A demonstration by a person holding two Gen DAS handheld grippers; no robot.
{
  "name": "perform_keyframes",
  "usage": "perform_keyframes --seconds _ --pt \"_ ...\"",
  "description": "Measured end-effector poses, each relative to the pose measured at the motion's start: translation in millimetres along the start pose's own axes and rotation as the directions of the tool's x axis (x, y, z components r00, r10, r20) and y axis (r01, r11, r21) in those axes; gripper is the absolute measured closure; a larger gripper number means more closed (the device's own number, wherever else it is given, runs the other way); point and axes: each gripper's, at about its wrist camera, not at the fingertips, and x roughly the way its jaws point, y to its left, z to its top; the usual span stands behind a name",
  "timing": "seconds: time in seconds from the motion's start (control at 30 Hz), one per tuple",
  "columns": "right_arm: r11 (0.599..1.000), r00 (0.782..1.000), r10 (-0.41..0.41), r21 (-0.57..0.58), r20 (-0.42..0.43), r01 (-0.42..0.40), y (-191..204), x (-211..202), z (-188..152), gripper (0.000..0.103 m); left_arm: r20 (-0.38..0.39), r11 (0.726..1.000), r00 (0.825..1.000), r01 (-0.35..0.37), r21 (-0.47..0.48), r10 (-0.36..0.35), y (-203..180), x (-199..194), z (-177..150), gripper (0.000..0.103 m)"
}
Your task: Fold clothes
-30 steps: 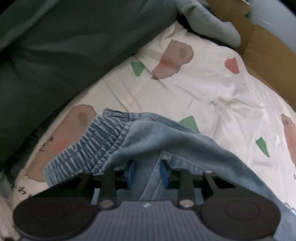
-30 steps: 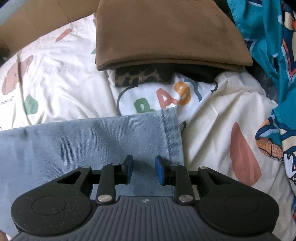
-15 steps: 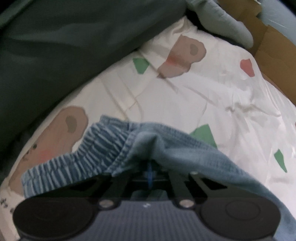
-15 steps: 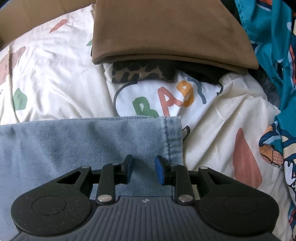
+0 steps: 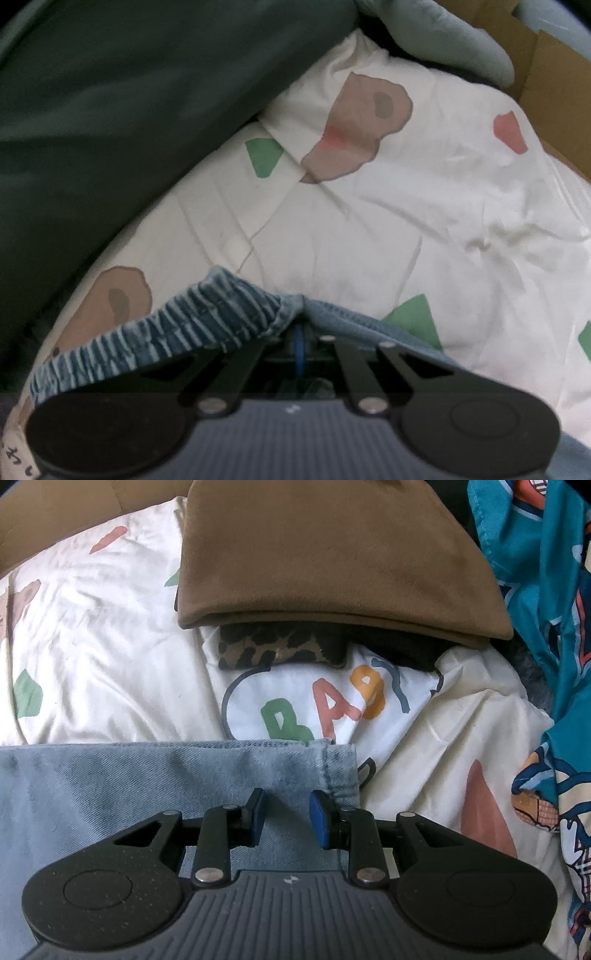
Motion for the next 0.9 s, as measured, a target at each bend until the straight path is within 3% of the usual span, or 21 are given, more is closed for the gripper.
perform_keyframes --seconds 0.23,0.53,0.7,0.83,0.9 --pt "1.000 1.000 -0.020 -0.010 -0.002 0.020 12.0 -1.1 0.1 0.070 -0.088 1.000 0.996 -0.009 0.004 0.009 -1.0 8.9 17.9 0.100" --pt "1.000 1.000 0.017 0.006 0.020 -0.017 7.5 4.0 4.8 0.071 -0.228 0.999 0.973 -0.033 0.036 0.041 -7.4 18.2 39.0 0.100" --pt "0.999 0.999 0.042 0.020 0.034 -0.043 4.2 3.0 6.9 0.071 -0.229 0.999 0.973 -0.010 0.034 0.018 -1.0 5.8 35.5 0.100" --pt "0.998 0.996 0.062 -0.001 0.059 -0.062 1.1 -8.8 2.5 0.071 -0.172 0.996 0.985 -0.001 0.090 0.017 -4.4 -19.5 24.5 0.098" --pt "0.996 0.993 0.078 -0.051 0.087 -0.074 7.0 -19.6 -0.7 0.070 -0.140 0.992 0.990 0.006 0.127 0.012 -4.8 -32.8 15.8 0.088"
